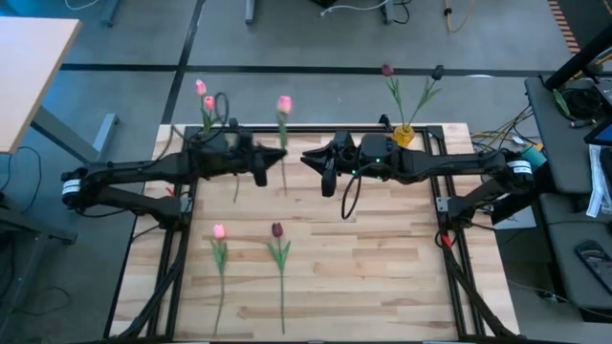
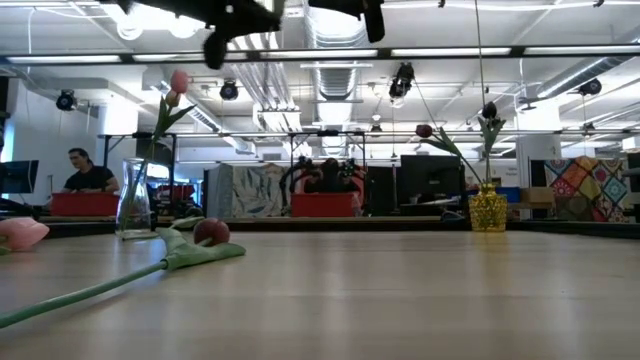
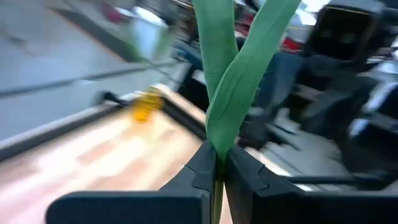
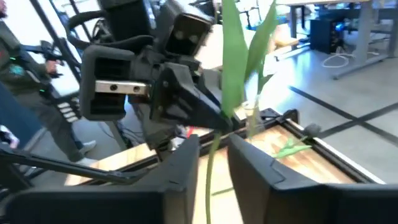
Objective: Sort flowers into vase by color
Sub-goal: Put the right pink flower into the transparent vase
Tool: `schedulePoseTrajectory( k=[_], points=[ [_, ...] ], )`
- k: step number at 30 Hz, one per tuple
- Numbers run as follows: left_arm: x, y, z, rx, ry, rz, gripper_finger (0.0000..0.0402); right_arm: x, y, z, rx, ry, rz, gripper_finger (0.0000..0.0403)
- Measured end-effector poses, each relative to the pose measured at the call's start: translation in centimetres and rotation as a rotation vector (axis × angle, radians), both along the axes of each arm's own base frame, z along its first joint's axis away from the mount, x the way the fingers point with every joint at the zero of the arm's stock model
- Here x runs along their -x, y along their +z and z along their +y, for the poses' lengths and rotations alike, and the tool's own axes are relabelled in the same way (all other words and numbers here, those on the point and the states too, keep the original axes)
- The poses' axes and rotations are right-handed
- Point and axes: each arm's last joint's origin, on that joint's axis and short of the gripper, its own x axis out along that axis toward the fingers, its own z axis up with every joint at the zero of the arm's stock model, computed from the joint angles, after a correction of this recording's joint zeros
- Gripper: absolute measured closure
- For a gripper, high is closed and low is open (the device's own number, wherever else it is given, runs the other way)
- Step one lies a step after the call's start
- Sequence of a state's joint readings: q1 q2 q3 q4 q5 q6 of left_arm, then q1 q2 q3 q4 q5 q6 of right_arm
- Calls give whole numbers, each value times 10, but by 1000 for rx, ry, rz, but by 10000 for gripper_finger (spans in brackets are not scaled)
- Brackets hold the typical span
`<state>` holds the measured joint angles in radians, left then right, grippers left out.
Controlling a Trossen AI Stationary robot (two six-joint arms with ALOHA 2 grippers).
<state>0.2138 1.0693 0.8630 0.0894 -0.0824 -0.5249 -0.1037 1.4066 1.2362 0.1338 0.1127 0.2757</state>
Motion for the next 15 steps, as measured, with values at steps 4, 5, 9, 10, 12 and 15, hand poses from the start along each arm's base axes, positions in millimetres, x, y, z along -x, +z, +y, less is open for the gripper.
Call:
schedulePoseTrajectory(
  k=[4, 5, 9, 10, 12, 15],
  points=[
    [32, 12, -1, -68, 204, 39, 400, 1, 11, -2, 36, -20, 41, 278],
    [40, 15, -1, -85, 266, 49, 400, 1, 13, -2, 52, -19, 43, 270],
    [75, 23, -4, -155, 518, 110, 401, 2, 18, -3, 60, -19, 52, 255],
    [84, 25, -5, -173, 575, 117, 401, 2, 18, -3, 61, -20, 57, 255],
    [98, 29, -6, -208, 670, 129, 401, 2, 18, -3, 63, -21, 60, 259],
    [116, 33, -7, -268, 777, 161, 401, 2, 17, -4, 63, -26, 65, 271]
  ],
)
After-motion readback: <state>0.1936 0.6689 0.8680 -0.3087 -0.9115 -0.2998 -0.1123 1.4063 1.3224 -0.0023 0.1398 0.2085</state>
